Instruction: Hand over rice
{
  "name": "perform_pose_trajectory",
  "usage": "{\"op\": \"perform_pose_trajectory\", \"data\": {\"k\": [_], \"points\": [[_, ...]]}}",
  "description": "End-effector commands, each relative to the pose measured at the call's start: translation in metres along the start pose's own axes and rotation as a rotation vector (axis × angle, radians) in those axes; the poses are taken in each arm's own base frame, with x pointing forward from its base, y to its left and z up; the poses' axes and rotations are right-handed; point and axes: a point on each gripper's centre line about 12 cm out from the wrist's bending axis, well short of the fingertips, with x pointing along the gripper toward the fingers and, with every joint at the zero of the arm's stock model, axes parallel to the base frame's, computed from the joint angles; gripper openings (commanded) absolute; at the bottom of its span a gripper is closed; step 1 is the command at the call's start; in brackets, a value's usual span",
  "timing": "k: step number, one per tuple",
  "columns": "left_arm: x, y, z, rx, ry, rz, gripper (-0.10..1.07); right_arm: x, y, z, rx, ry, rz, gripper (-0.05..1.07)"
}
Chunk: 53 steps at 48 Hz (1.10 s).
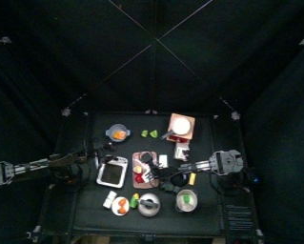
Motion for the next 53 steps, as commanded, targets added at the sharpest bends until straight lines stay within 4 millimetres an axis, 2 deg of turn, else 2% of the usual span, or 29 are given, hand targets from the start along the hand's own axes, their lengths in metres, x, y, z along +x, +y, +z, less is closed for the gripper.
{"op": "perform_pose_trajectory", "data": {"k": [1, 19, 30, 41, 53], "points": [[0.001, -0.001, 0.006, 0.003, -0.021, -0.01, 0.88, -0.029, 0.007, 0.015, -0.004, -0.053, 0.061, 0.69], [0.0, -0.018, 0.011, 0.066, -0.104, -0.15, 0.88, -0.075, 0.009, 0.037, -0.256, -0.187, 0.193, 0.69], [0.008, -0.034, 0.012, 0.1, -0.12, -0.268, 0.88, -0.1, 0.013, 0.051, -0.351, -0.311, 0.307, 0.69], [0.027, -0.056, 0.014, 0.18, -0.099, -0.394, 0.88, -0.105, 0.021, 0.054, -0.454, -0.393, 0.373, 0.69], [0.052, -0.06, 0.017, 0.182, -0.076, -0.411, 0.88, -0.105, 0.028, 0.052, -0.48, -0.421, 0.413, 0.69]]}}
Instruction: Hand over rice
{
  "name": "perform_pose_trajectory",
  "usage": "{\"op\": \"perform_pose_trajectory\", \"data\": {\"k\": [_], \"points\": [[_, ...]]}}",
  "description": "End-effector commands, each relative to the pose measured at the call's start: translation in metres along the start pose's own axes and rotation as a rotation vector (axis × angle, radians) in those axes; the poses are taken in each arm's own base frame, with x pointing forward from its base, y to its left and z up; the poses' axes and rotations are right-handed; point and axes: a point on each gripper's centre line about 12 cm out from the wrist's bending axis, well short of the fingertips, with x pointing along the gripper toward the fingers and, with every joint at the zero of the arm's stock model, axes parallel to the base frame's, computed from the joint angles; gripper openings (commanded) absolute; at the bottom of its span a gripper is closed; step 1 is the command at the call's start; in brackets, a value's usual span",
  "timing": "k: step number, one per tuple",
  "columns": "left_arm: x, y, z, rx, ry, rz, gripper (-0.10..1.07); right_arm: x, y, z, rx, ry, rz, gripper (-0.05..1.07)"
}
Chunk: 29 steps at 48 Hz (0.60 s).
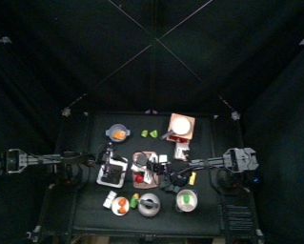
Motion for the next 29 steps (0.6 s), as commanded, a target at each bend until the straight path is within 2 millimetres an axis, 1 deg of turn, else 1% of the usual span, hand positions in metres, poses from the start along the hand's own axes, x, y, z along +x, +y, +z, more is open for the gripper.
{"op": "perform_pose_trajectory", "data": {"k": [1, 4, 11, 29], "points": [[0.011, 0.002, 0.011, 0.005, -0.027, -0.022, 0.88, -0.016, 0.004, 0.016, 0.004, -0.062, 0.028, 0.69], [0.018, 0.001, 0.012, 0.008, -0.027, -0.042, 0.88, -0.015, 0.004, 0.016, -0.002, -0.07, 0.032, 0.69], [0.03, 0.008, 0.011, -0.002, -0.011, -0.038, 0.88, -0.014, 0.007, 0.015, -0.013, -0.078, 0.041, 0.69], [0.045, 0.014, 0.007, -0.012, 0.009, -0.045, 0.88, -0.014, 0.014, 0.011, -0.041, -0.075, 0.048, 0.69]]}}
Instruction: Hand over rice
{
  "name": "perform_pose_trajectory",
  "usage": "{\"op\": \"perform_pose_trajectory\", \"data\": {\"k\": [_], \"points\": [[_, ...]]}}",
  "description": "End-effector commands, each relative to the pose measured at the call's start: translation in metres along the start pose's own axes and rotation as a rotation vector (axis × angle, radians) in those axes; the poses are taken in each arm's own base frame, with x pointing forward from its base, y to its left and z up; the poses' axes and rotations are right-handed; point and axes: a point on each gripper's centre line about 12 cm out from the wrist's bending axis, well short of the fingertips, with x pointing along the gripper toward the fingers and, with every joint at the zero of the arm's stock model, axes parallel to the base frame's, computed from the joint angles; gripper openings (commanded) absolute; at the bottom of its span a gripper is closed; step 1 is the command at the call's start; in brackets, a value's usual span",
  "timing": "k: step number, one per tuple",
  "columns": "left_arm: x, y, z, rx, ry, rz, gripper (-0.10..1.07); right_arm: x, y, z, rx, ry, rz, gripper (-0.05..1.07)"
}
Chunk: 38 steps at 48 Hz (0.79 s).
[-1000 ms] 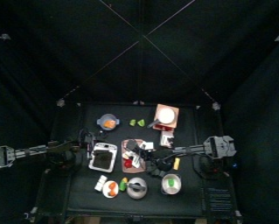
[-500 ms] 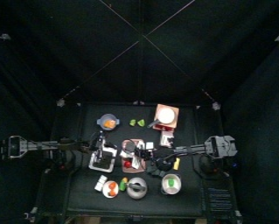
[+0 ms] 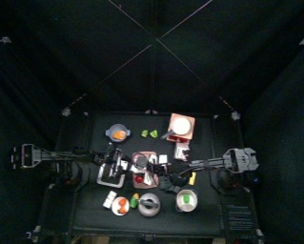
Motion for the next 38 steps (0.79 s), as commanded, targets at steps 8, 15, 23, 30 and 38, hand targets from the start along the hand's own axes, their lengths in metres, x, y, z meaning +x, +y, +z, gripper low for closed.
{"op": "perform_pose_trajectory", "data": {"k": [8, 15, 23, 30, 38], "points": [[0.0076, 0.004, 0.0123, 0.006, -0.044, -0.012, 0.87, -0.014, 0.0026, 0.0145, 0.004, -0.048, 0.015, 0.69], [0.0076, 0.0038, 0.0112, 0.007, -0.04, -0.014, 0.85, -0.0137, 0.0024, 0.0135, 0.002, -0.046, 0.015, 0.69], [0.0086, 0.0009, 0.0121, 0.023, -0.04, -0.029, 0.76, -0.0131, 0.0025, 0.0132, 0.003, -0.046, 0.015, 0.7], [0.0085, -0.0007, 0.0121, 0.036, -0.04, -0.042, 0.66, -0.0125, 0.0027, 0.0142, 0.006, -0.056, 0.022, 0.71], [0.0073, -0.0001, 0.0092, 0.032, -0.034, -0.038, 0.61, -0.012, 0.0007, 0.014, 0.029, -0.053, 0.021, 0.72]]}}
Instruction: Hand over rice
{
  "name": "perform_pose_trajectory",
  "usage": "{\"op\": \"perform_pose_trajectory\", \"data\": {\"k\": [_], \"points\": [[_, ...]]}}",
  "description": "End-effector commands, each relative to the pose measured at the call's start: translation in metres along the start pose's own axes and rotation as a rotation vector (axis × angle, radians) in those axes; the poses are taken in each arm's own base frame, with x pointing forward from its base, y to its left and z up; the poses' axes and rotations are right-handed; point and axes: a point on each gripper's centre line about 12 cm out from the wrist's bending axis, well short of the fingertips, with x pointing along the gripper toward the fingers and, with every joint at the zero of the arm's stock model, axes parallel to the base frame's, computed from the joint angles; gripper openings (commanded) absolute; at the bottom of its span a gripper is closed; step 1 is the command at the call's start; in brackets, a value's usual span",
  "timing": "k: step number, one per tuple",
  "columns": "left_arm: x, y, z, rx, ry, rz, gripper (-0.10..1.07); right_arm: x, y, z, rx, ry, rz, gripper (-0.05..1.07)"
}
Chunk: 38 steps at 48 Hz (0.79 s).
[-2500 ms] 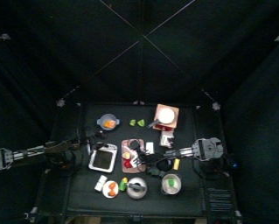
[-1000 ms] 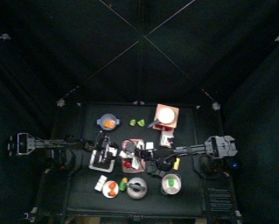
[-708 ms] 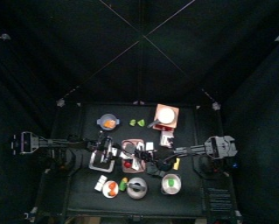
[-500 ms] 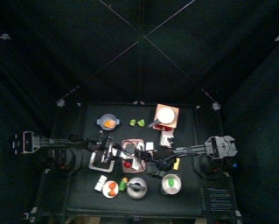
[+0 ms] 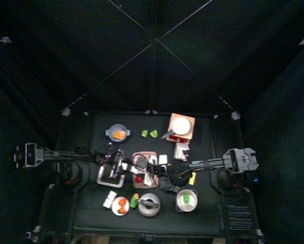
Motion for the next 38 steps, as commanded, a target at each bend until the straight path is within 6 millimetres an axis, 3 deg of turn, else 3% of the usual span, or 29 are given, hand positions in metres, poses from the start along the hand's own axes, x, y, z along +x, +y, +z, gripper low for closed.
{"op": "perform_pose_trajectory", "data": {"k": [1, 21, 38], "points": [[0.001, 0.002, 0.008, 0.01, -0.024, 0.002, 0.61, -0.013, 0.001, 0.015, 0.02, -0.049, 0.017, 0.72], [-0.002, 0.004, 0.003, 0.001, -0.005, 0.02, 0.61, -0.011, -0.001, 0.008, 0.06, -0.02, 0.019, 0.96], [-0.011, 0.008, -0.002, -0.007, 0.007, 0.056, 0.61, -0.017, -0.004, 0.001, 0.062, -0.011, 0.014, 0.98]]}}
